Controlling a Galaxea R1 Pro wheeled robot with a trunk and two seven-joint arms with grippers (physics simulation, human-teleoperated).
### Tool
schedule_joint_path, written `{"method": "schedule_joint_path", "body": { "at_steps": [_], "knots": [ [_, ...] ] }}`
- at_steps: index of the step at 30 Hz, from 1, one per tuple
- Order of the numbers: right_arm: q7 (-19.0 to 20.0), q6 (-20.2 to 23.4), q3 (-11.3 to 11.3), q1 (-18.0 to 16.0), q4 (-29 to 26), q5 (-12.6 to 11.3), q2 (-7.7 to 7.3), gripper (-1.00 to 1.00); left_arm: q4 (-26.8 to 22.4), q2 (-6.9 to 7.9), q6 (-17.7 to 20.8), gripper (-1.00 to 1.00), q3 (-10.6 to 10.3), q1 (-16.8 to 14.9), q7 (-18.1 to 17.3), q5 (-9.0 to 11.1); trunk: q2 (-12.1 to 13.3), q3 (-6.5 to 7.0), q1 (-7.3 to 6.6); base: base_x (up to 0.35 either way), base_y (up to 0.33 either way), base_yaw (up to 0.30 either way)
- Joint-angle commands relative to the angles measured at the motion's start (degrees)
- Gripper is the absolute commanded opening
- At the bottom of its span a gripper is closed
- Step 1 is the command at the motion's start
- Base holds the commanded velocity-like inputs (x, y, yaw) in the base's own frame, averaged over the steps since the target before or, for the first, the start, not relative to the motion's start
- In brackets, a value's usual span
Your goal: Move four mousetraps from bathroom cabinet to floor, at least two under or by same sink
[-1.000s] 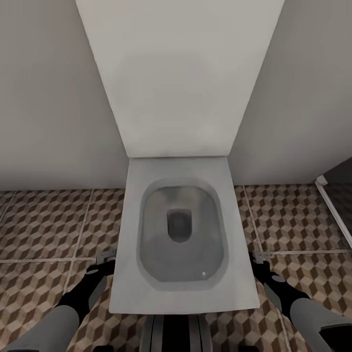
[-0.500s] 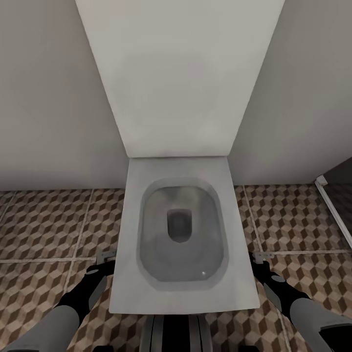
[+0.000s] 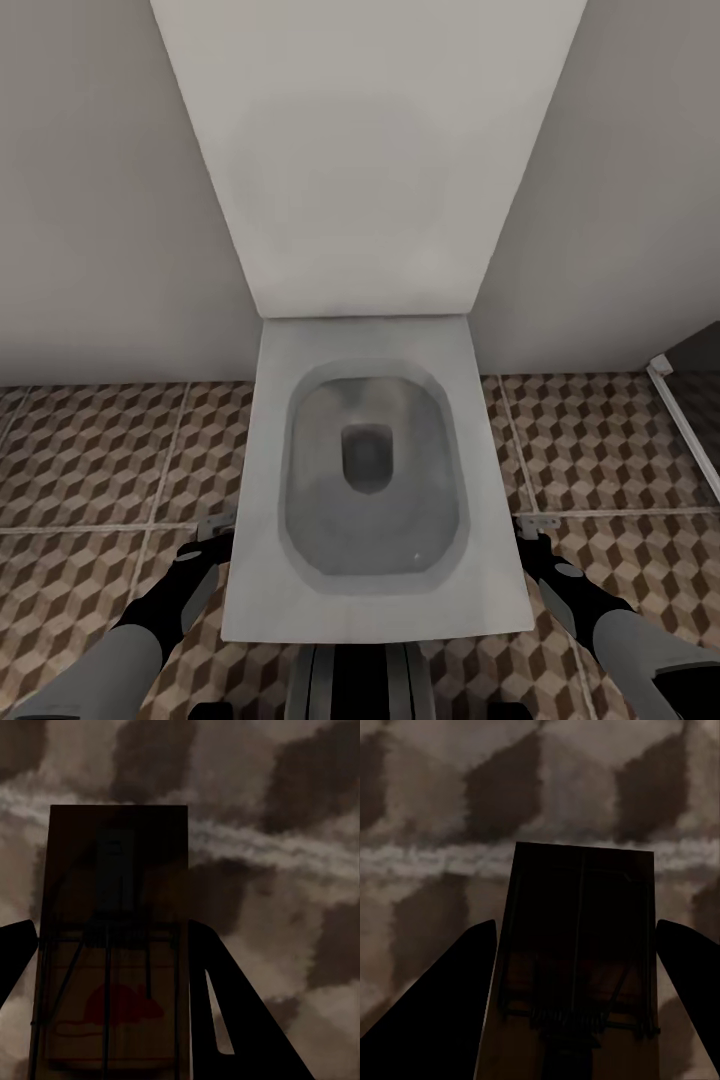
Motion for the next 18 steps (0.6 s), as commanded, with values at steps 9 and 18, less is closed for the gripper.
{"method": "schedule_joint_path", "body": {
  "at_steps": [9,18],
  "knots": [
    [-0.06,0.0,0.01,0.0,0.0,-0.01,0.01,-1.0,0.01,-0.03,0.01,-1.0,0.01,0.02,-0.07,-0.06,0.0,0.0,0.0,0.0,0.0,0.0],
    [-0.05,0.0,0.01,0.0,0.0,-0.03,0.04,-1.0,0.05,-0.03,0.03,-1.0,-0.03,0.05,-0.07,-0.06,0.0,0.0,0.0,0.0,0.0,0.0]
  ]
}}
